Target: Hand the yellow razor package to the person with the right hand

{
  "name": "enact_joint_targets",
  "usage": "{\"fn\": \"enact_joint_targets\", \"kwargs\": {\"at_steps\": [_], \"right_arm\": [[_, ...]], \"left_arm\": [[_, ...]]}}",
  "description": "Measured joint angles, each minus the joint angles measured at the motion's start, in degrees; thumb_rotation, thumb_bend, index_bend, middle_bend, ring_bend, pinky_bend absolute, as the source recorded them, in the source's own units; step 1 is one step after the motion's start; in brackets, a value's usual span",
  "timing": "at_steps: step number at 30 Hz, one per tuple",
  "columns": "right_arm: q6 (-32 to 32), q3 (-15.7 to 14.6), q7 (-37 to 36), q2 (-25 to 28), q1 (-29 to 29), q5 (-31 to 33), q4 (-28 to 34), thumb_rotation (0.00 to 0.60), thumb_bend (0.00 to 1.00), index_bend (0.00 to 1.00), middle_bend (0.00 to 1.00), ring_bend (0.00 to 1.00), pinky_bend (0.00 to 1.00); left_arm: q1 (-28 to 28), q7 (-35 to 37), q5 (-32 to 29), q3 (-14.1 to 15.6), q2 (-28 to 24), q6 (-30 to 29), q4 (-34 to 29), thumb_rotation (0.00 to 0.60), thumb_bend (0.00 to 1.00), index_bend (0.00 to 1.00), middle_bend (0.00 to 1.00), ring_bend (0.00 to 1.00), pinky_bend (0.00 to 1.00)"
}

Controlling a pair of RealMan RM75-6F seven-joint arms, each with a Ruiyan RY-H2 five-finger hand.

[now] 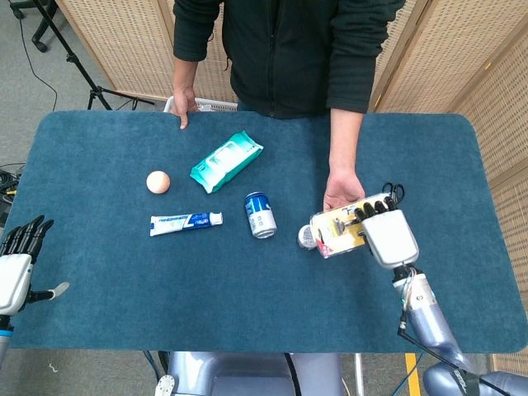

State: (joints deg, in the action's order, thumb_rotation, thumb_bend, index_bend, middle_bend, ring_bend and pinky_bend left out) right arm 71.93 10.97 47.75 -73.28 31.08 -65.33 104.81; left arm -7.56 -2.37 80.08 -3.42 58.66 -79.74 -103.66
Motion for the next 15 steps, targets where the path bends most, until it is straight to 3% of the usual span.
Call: {"fn": "enact_joint_targets", "kwargs": {"at_steps": [7, 11, 13, 15], "right_arm": [[3.7, 8.1, 11.2, -4.7, 5.5, 26.3, 4.8, 0.600, 0.75, 0.63, 0.58, 0.39, 0.27], [9.1, 13.1, 14.0, -8.6, 9.6, 35.5, 5.8, 0.600, 0.77, 0.63, 0.58, 0.39, 0.27], [11.8, 15.0, 14.3, -10.8, 11.6, 37.7, 5.9, 0.600, 0.74, 0.54, 0.48, 0.36, 0.27], [12.6, 15.5, 13.7, -11.9, 12.4, 38.8, 6.1, 0.600, 0.59, 0.27, 0.20, 0.20, 0.24]], "left_arm": [[0.1, 2.5, 0.6, 0.2, -1.2, 0.3, 0.0, 0.600, 0.00, 0.00, 0.00, 0.00, 0.00], [0.1, 3.5, 0.6, 0.3, -1.5, 0.4, 0.1, 0.600, 0.00, 0.00, 0.00, 0.00, 0.00], [0.1, 3.9, 0.6, 0.2, -1.8, 0.5, 0.0, 0.600, 0.00, 0.00, 0.00, 0.00, 0.00], [0.1, 4.2, 0.5, 0.2, -1.9, 0.5, 0.0, 0.600, 0.00, 0.00, 0.00, 0.00, 0.00]]}}
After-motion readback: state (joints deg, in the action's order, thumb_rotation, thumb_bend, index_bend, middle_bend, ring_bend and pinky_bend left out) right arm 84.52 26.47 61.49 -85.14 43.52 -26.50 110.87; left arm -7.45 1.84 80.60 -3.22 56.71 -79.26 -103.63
